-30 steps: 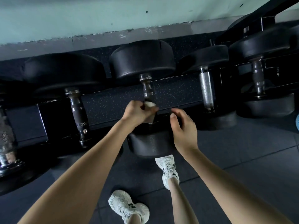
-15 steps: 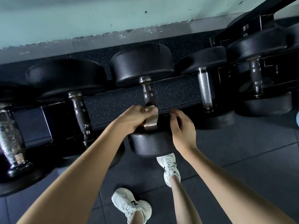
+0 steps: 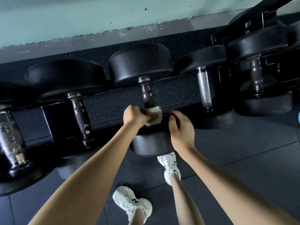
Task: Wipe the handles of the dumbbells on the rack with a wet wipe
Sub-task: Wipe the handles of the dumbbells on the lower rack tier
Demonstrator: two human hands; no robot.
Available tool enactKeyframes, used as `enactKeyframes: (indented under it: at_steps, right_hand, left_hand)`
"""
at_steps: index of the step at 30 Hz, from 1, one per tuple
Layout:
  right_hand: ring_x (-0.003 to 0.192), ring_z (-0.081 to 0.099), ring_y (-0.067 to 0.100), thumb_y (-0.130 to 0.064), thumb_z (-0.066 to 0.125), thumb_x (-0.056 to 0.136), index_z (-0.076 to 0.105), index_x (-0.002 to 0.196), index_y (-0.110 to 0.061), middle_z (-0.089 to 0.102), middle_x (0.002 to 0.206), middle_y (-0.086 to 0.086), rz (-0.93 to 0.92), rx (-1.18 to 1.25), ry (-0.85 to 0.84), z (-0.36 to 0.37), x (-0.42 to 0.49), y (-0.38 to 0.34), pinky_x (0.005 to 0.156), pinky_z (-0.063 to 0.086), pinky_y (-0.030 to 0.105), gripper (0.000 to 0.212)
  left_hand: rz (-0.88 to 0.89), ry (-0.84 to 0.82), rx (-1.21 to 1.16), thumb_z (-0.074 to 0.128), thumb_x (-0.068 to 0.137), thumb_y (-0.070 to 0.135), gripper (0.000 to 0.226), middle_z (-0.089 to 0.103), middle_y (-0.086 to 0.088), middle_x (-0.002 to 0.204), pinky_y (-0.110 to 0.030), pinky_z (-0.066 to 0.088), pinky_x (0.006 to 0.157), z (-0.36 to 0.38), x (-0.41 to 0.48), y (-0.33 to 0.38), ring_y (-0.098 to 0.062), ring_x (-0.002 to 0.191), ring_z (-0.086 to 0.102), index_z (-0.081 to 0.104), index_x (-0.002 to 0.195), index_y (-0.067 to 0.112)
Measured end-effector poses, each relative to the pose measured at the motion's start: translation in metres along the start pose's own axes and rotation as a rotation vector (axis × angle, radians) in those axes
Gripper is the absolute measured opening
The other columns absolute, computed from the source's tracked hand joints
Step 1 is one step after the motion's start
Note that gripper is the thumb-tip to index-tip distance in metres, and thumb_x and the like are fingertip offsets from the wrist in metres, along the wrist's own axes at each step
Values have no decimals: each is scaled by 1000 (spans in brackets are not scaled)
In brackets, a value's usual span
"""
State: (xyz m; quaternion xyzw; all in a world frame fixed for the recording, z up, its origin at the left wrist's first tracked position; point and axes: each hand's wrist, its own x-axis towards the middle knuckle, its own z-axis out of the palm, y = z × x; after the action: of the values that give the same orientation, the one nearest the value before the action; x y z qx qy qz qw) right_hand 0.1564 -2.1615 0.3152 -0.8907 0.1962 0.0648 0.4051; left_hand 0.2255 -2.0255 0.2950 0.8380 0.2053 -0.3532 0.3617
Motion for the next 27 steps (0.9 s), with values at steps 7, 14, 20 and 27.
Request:
enactKeyframes:
  at_steps: [7,14,20,27]
  right_hand:
    - [104,57,19,-45,25,79,65,110,-10,66,107,2,-6,5,-5,0,0,1,90,41,29,61]
    - [92,56,24,-39,28,81,64,98,-8,66,93,3,-52,-7,0,0,0,3,80,45,38,50]
    - [110,56,16,-56,64,75,62,114,-25,64,113,-5,245,108,-179,-6,15,-8,95,44,35,50]
    - [72,62,22,-31,71,79,73,93,-18,70,84,4,314,-260,-421,6,60,-31,58,41,26,19]
  left_hand:
    - [38,-229,-252,83,68,32,25,63,4,70,-17,47,58,-12,3,-11,-9,66,59,65,74,16]
    - [72,128,124,79,73,28,30,68,-12,84,-28,41,60,6,-9,8,-25,83,66,69,83,2]
    - [23,116,13,80,72,26,27,67,-7,82,-25,42,61,0,-10,1,-18,76,62,72,88,5]
    - [-10,9,-296,83,67,7,41,70,-13,103,-30,51,89,-8,-16,-8,-16,89,63,68,105,-1]
